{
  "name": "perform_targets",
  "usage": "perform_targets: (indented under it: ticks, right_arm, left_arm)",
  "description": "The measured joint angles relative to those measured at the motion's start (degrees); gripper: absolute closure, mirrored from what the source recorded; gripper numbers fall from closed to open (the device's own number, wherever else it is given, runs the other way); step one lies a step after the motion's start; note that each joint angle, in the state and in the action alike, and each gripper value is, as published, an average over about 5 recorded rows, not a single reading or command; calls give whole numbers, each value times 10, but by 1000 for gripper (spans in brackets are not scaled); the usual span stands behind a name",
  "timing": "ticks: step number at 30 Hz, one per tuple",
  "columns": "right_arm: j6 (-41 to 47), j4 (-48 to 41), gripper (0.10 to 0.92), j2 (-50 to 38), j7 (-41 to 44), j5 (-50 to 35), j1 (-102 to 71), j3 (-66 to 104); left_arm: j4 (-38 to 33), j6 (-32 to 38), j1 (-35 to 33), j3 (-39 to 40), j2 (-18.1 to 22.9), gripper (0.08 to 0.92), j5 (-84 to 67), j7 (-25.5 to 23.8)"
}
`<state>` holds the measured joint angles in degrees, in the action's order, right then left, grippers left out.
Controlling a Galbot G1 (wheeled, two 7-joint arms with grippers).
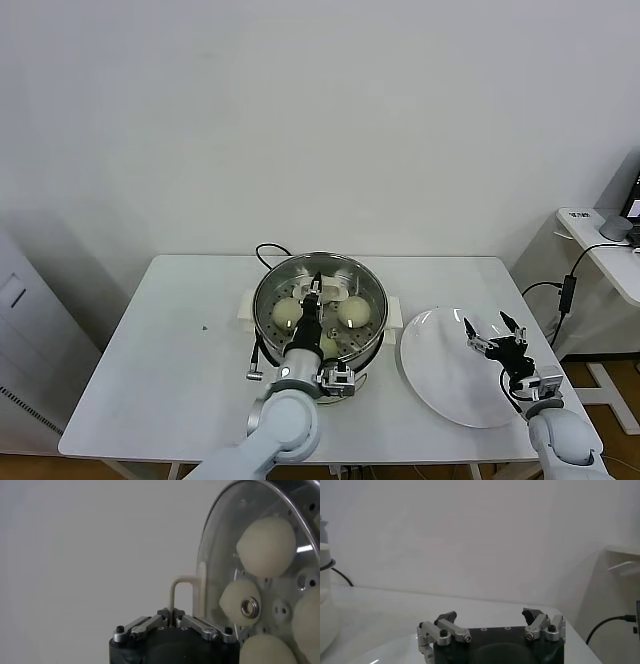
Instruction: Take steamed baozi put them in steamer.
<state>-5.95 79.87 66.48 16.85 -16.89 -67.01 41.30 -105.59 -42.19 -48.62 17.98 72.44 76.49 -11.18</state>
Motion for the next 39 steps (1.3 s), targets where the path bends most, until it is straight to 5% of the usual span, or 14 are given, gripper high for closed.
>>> perform_targets:
  ticks: [11,25,34,39]
  right_arm:
    - [-3,-1,203,0,4,-1,-4,5]
    - [-7,-4,203,3,12,-2,-8,8]
    - [-7,0,203,6,13,-9,-8,8]
    - [-1,11,203,6,9,-24,-14,5]
  left_arm:
    - [3,0,-8,0,0,861,-3,7]
    - [-90,0,-59,-49,-36,460,-123,6]
    - [-187,3,-117,-165,-97,214,-417,-31]
    - [-213,48,-146,-256,-103,179,-611,-15]
